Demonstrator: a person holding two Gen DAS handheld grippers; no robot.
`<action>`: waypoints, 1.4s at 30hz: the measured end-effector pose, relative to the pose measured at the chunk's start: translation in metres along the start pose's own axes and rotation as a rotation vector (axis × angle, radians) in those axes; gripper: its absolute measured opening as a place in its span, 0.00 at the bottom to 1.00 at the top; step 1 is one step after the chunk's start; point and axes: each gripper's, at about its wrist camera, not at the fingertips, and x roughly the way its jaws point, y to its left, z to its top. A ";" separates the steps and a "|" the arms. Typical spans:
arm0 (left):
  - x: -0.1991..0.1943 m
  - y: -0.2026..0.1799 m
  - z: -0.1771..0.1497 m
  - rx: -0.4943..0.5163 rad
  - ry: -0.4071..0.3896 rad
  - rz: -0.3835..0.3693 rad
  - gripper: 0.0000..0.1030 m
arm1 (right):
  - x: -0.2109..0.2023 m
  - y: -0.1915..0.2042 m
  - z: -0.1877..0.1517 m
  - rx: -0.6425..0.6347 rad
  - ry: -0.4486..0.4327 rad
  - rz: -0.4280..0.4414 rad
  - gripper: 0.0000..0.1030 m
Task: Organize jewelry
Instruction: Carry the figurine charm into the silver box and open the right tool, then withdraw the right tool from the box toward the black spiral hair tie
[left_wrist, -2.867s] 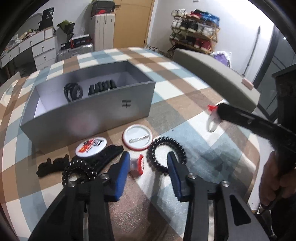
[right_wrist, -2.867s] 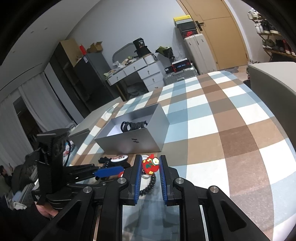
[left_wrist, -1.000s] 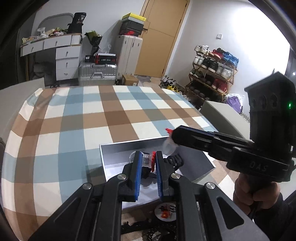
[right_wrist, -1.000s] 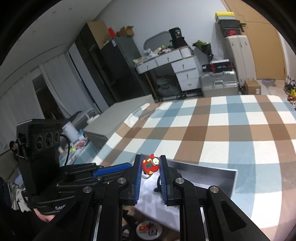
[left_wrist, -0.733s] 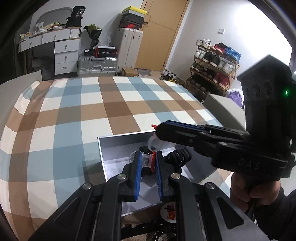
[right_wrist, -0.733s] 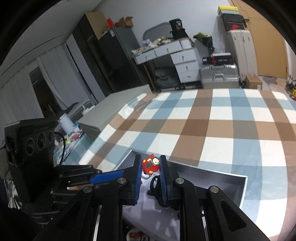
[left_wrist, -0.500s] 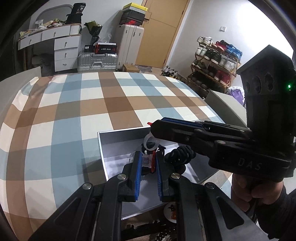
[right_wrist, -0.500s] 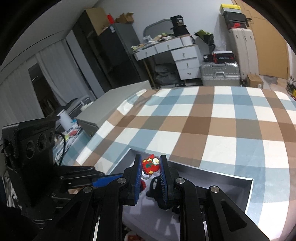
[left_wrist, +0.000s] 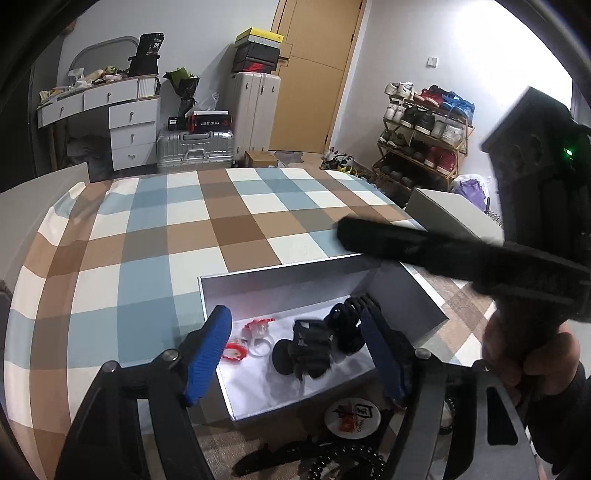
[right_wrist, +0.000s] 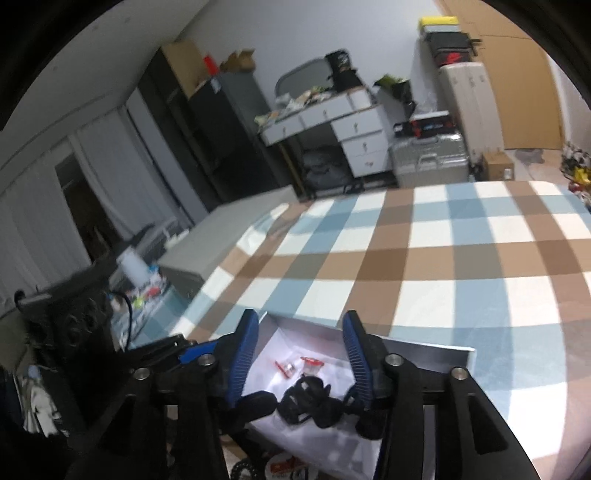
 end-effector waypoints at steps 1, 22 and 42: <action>-0.003 0.000 -0.001 -0.002 -0.006 0.005 0.67 | -0.006 -0.001 0.000 0.008 -0.013 -0.006 0.54; -0.041 -0.030 -0.017 0.005 -0.064 0.144 0.80 | -0.115 0.008 -0.053 -0.045 -0.177 -0.176 0.87; -0.037 -0.033 -0.063 -0.051 0.011 0.196 0.86 | -0.090 0.006 -0.123 -0.043 0.025 -0.232 0.91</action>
